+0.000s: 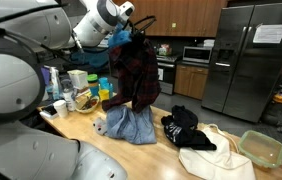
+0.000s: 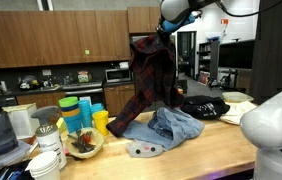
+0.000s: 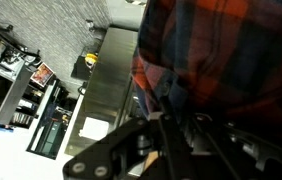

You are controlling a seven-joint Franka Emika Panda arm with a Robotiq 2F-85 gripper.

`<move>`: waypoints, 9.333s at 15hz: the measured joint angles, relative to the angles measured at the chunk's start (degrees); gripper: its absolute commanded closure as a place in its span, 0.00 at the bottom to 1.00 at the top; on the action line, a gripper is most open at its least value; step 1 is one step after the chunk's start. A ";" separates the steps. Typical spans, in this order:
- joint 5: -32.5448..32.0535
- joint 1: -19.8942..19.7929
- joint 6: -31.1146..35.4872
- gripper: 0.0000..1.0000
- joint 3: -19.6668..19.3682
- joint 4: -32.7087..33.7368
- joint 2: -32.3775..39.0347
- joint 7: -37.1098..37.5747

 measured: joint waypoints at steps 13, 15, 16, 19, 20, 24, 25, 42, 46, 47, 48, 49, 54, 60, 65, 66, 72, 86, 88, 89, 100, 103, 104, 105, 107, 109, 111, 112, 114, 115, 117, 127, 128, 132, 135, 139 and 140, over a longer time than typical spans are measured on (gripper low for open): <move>4.98 -6.95 -0.38 0.97 -6.17 -8.11 -8.26 -0.04; 5.92 -6.17 -0.33 0.97 -4.05 -11.32 -8.36 -0.04; 6.57 -5.35 -0.32 0.97 -2.69 -13.03 -8.35 -0.04; 9.19 -0.93 -0.36 0.97 2.40 -18.16 -8.28 -0.08; 10.01 0.94 -0.40 0.97 4.19 -19.54 -8.16 -0.10; 11.28 7.46 -0.92 0.97 11.03 -21.93 -6.83 -0.25; 11.27 8.50 -1.06 0.97 12.35 -21.83 -6.37 -0.33; 11.22 10.86 -6.76 0.12 19.16 -8.10 3.47 -1.36; 11.35 10.53 -7.93 0.00 16.79 -7.93 4.25 -0.72; 11.52 10.39 -8.10 0.00 15.55 -8.13 4.25 -0.35; 11.90 10.31 -8.27 0.00 14.05 -8.41 4.22 -0.05; 12.63 10.27 -8.45 0.00 12.30 -8.79 4.13 0.11; 17.95 9.02 -9.31 0.00 3.15 -12.94 2.64 0.83; 26.46 5.51 -9.23 0.00 -4.35 -21.48 1.39 1.16; 33.00 3.07 -5.00 0.00 -9.36 -28.12 1.09 -0.08; 34.70 3.07 -3.73 0.00 -10.25 -29.16 1.09 -0.83; 48.21 4.28 0.92 0.00 -15.48 -33.34 2.02 -9.94; 50.09 4.36 -4.00 0.00 -26.48 -31.26 4.22 -42.81; 49.42 4.56 -6.30 0.00 -27.65 -30.10 4.26 -49.00; 49.39 4.76 -7.39 0.00 -28.28 -29.52 4.36 -52.19; 53.97 6.06 -15.43 0.00 -32.43 -23.18 12.70 -75.49; 55.94 5.75 -17.46 0.00 -32.38 -22.07 15.59 -78.44; 56.45 5.55 -18.12 0.00 -32.31 -21.75 16.43 -79.22; 56.82 5.28 -18.72 0.25 -32.18 -21.44 17.22 -79.91; 57.31 4.62 -19.76 0.32 -31.77 -20.84 18.62 -80.80; 57.70 3.95 -20.66 0.48 -31.24 -20.18 19.75 -81.39; 57.74 3.35 -21.22 0.65 -30.64 -19.55 20.56 -81.50; 57.74 3.08 -21.44 0.72 -30.35 -19.24 20.86 -81.50; 57.74 2.63 -21.79 0.87 -29.82 -18.69 21.21 -81.50; 57.74 2.47 -21.91 0.95 -29.61 -18.47 21.31 -81.50; 57.74 2.16 -22.19 1.00 -29.29 -18.14 21.32 -81.49; 56.38 -2.97 -23.86 0.99 -29.22 -15.53 8.95 -79.62; 55.98 -3.57 -23.93 0.99 -29.36 -15.25 6.78 -78.97; 53.41 -5.17 -24.02 0.99 -30.16 -13.90 -1.22 -75.54; 50.81 -5.41 -23.97 0.99 -30.68 -13.39 -5.42 -72.35; 47.99 -5.41 -23.86 0.99 -31.15 -13.36 -8.37 -68.58; 47.27 -5.41 -23.84 0.99 -31.37 -13.36 -8.74 -67.70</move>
